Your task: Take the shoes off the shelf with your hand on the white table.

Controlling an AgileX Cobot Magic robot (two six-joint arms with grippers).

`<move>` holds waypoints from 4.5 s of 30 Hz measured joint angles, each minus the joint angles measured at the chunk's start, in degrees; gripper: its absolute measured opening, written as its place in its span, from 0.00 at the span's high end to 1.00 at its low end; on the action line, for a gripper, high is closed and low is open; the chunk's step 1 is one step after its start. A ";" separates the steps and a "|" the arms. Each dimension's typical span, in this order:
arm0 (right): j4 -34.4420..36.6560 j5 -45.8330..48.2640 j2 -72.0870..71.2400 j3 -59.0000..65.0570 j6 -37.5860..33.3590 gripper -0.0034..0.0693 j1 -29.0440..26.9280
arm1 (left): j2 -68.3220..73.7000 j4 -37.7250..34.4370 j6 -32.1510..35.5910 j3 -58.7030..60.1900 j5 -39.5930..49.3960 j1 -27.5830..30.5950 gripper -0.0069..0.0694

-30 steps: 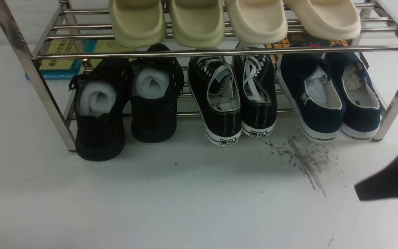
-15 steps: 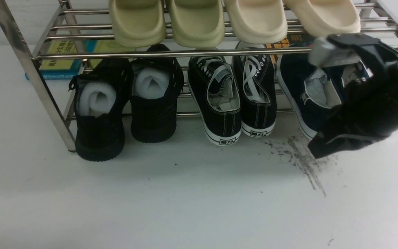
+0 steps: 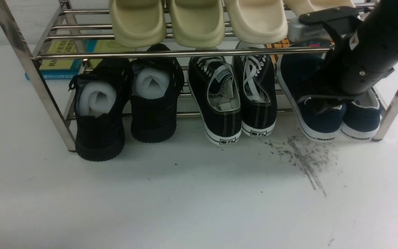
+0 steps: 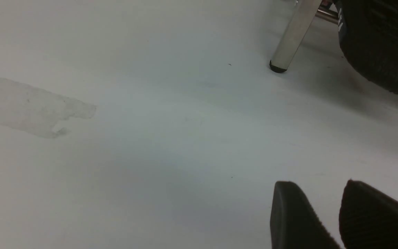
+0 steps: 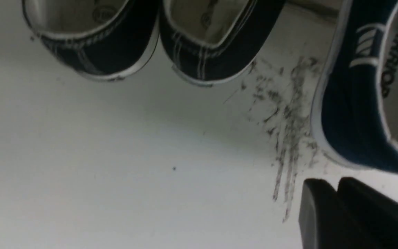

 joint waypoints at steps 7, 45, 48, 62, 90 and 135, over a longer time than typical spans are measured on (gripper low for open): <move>-0.16 -3.81 1.01 -0.02 0.19 0.59 -1.26 | 0.00 0.00 0.00 0.00 0.00 0.00 0.60; -7.95 -10.72 11.93 -0.51 1.46 0.91 -1.26 | 0.00 0.00 0.00 0.00 0.00 0.00 0.59; -7.21 -8.24 10.90 -1.42 1.46 0.91 -1.26 | 0.00 0.00 0.00 0.00 0.00 0.00 0.59; -3.56 -1.16 4.56 -2.29 1.46 0.91 -1.26 | 0.00 0.00 0.00 0.00 0.00 0.00 0.59; 5.33 13.08 -13.11 -2.29 -3.62 0.90 -1.26 | 0.00 0.00 0.00 0.00 0.00 0.00 0.59; 10.28 -11.91 -15.43 27.89 16.70 0.89 33.19 | 0.00 0.00 0.00 0.00 0.02 0.00 0.59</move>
